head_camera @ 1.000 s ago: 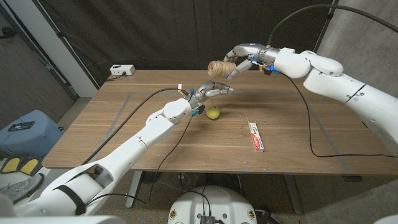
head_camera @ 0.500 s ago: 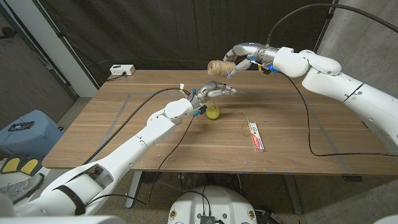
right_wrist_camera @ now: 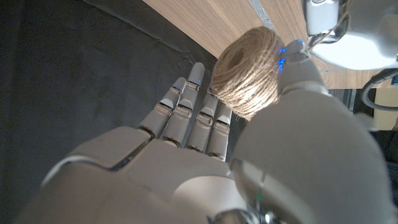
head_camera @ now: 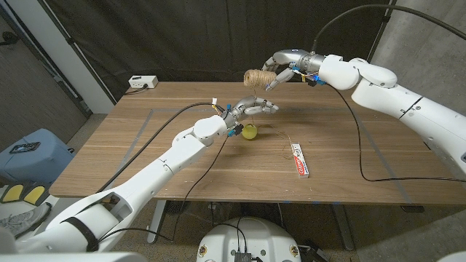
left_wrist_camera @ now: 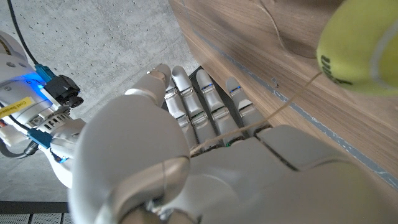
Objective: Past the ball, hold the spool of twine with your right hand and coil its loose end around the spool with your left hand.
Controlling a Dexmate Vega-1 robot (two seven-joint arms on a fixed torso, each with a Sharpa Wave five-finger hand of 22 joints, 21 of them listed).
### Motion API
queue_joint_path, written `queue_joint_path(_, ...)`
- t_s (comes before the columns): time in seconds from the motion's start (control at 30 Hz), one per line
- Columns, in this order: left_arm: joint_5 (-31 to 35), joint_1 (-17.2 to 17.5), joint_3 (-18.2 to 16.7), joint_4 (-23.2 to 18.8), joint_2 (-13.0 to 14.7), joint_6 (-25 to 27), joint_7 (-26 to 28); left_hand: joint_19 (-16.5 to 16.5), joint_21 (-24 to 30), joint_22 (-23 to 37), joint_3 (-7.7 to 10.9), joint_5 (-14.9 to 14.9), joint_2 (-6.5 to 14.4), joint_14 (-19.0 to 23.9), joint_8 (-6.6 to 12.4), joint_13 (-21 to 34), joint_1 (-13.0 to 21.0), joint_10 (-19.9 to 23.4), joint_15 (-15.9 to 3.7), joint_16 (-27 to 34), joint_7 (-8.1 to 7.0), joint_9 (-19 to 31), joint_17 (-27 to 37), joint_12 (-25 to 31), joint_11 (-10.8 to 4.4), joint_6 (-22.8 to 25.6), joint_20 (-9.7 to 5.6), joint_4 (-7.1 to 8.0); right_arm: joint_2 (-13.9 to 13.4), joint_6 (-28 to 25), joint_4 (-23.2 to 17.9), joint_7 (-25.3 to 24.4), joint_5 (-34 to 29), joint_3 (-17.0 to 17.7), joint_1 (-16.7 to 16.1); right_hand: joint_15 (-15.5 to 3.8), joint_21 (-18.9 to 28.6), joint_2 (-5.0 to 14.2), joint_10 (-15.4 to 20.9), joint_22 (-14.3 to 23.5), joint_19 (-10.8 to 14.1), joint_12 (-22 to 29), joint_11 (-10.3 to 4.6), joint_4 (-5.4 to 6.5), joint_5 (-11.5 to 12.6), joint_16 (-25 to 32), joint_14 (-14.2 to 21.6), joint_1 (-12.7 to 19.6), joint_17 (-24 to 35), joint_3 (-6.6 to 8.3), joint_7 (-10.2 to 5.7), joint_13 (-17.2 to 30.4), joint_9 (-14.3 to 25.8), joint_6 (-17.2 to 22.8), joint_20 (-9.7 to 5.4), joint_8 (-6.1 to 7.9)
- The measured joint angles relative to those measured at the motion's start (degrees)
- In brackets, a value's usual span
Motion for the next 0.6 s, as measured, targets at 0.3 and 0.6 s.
queue_joint_path(0.3,0.00,-0.34,0.39,-0.51,0.21,0.69,-0.67,0.11,0.00,0.00,0.00,0.00,0.20,-0.02,0.00,0.26,0.20,-0.01,-0.01,0.00,0.19,0.00,-0.27,0.00,0.00,0.19,-0.11,0.00,0.51,-0.79,0.62,-0.35,-0.70,-0.54,0.33,0.02,0.00,0.00,0.19,0.00,0.00,0.00,-0.08,-0.15,-0.01,0.00,0.16,0.00,0.27,-0.16,0.20,-0.02,0.06,0.20,0.00,0.03)
queue_joint_path(0.6,0.06,-0.97,0.91,-0.90,0.29,1.20,-1.17,0.11,0.00,0.00,0.00,0.00,0.20,-0.02,0.00,0.53,0.20,-0.01,-0.01,0.00,0.19,0.00,-0.27,0.00,0.01,0.19,-0.11,0.00,1.09,-2.17,0.87,-0.94,-2.54,-1.33,0.80,0.02,0.00,0.00,0.24,0.00,0.23,-0.02,-0.13,-0.16,-0.19,0.00,0.16,0.00,0.27,-0.16,0.21,-0.05,0.08,0.21,-0.23,0.06)
